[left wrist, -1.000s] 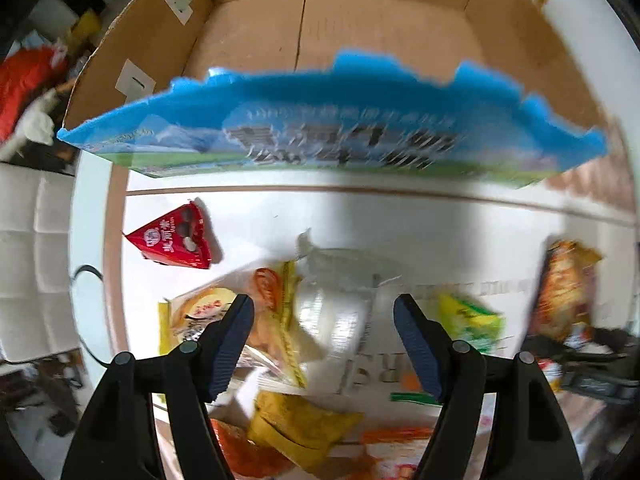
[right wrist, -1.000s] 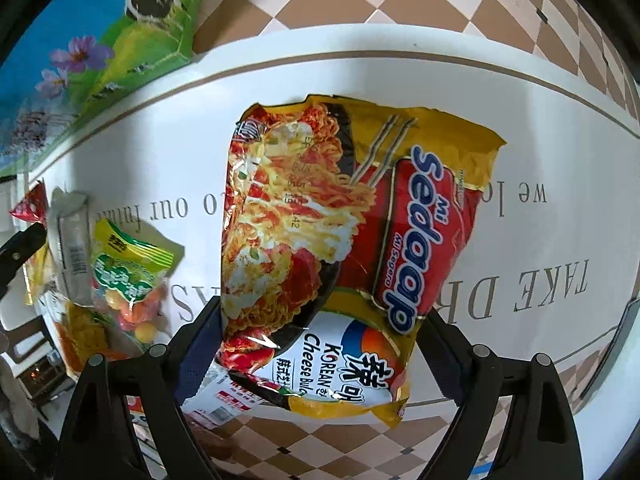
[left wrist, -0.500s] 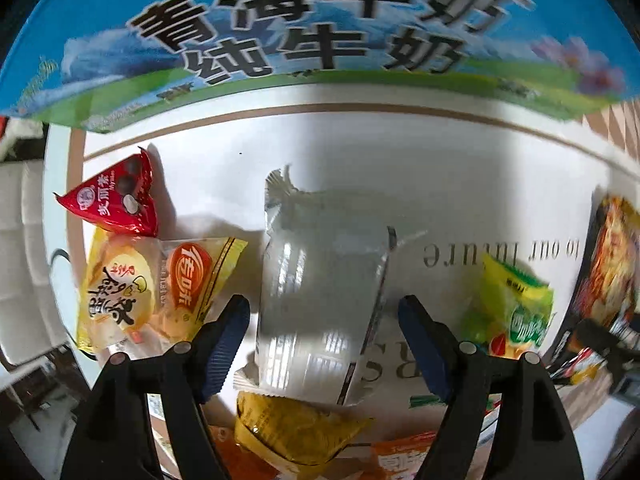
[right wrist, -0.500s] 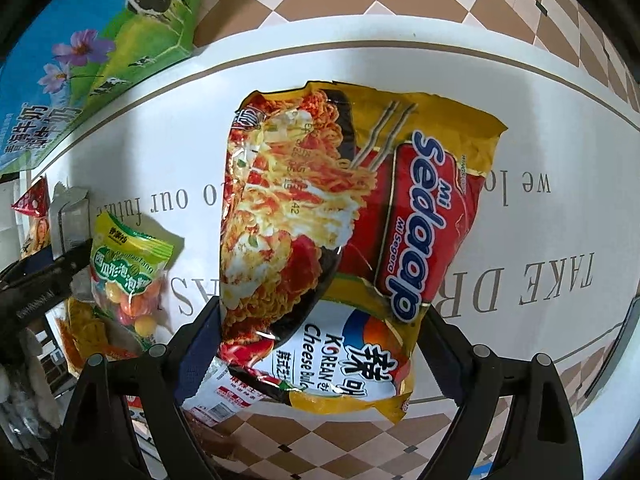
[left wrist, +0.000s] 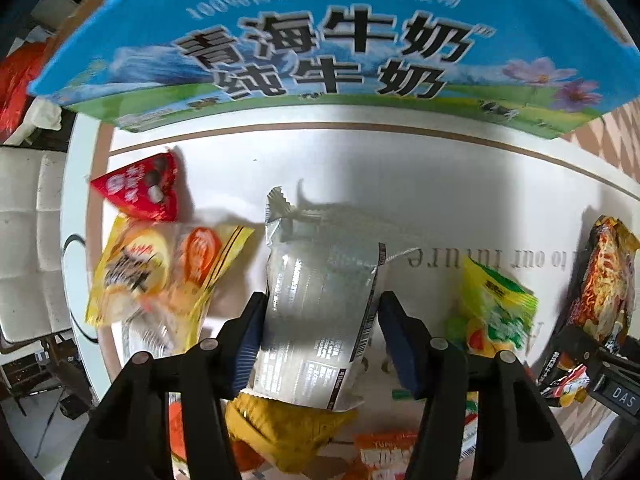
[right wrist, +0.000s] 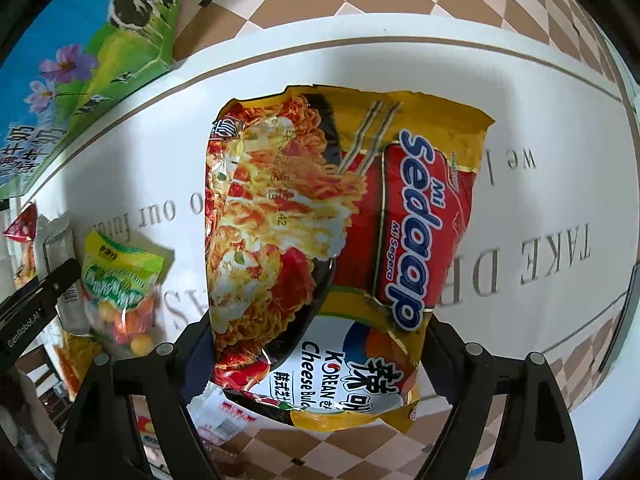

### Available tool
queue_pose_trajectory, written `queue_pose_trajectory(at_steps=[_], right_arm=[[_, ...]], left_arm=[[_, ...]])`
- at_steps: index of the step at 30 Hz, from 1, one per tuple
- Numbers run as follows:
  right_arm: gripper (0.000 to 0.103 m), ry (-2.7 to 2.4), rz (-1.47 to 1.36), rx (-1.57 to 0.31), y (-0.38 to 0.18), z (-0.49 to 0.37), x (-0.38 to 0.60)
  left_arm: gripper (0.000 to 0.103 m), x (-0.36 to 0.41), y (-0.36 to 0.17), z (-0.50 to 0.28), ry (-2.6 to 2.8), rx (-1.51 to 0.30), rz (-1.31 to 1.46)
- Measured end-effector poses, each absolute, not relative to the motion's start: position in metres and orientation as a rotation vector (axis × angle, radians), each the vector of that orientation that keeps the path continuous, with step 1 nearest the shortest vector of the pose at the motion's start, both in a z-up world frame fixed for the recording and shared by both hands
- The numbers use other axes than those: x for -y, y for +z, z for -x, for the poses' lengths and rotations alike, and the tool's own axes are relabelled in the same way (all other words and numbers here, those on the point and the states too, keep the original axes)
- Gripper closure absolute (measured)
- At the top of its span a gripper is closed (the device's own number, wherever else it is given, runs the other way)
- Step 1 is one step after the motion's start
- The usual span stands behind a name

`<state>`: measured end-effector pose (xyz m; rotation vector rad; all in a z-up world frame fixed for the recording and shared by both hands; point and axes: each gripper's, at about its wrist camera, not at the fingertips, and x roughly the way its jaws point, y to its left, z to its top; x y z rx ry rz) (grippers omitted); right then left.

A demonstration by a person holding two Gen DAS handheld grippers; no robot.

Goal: Organize snacks
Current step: 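Carry both packs into the cardboard box and open both grippers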

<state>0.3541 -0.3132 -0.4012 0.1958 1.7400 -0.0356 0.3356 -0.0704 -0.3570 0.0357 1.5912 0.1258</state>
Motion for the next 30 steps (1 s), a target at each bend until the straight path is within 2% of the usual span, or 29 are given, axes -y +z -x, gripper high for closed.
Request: queue_pose_trajectory(at_steps=[4,6,12,21,26,30], right_arm=[[0.015,0.003,-0.226,-1.701,-0.369,-0.342,0.315],[0.015,0.037,-0.24,-1.672,-0.347,-0.337,0.314],[0.015,0.131,-0.243,-1.559,-0.271,-0.336,0.299],[0.015,0.199,-0.272,-1.444,-0.196,-0.366,0.273],[0.015,0.212,-0.277,-1.401,-0.175,-0.411,0.242],[0.015,0.205,-0.266,-1.392,-0.185,-0.472,0.206]], left_arm=[[0.049,0.076,-0.315,-0.315,0.111,-1.546,0.016],[0.058,0.079,-0.284,-0.303,0.094,-1.515,0.039],[0.058,0.076,-0.215,-0.307,0.035,-1.403,0.041],[0.059,0.049,-0.184,-0.372,-0.017,-1.315,0.104],[0.059,0.028,-0.169,-0.426,-0.057,-1.313,0.155],[0.059,0.014,-0.182,-0.485,-0.061,-1.327,0.153]])
